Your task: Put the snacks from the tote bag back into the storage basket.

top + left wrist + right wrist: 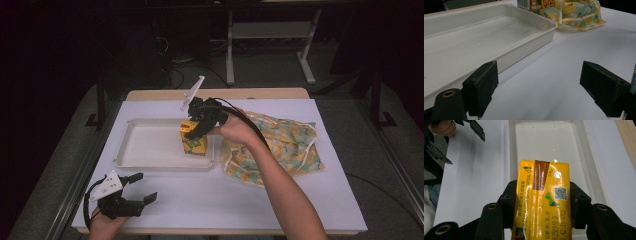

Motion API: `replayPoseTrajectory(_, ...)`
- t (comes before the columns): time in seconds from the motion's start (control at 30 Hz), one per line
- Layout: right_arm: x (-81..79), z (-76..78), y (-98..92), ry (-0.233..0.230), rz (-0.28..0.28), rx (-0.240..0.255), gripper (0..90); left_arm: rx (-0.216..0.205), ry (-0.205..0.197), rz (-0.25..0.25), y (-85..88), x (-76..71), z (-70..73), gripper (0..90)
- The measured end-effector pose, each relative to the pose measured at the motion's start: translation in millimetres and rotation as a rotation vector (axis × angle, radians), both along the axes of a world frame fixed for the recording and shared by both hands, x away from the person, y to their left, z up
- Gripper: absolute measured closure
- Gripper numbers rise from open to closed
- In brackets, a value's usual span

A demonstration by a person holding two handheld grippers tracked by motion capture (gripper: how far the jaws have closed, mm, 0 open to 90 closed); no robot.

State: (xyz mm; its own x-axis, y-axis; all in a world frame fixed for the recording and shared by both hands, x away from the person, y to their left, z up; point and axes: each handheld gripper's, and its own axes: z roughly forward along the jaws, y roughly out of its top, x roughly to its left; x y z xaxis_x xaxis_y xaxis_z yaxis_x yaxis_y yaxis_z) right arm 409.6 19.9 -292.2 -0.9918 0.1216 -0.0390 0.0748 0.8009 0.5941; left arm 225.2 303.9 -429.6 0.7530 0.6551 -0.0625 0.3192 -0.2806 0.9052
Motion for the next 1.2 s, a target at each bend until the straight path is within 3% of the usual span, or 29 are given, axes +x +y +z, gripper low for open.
replayPoseTrajectory(1.2,12.7,-38.1,26.9,0.035,0.054,-0.023,50.0,0.001,0.004,0.005,0.8,-0.8,0.3,14.8)
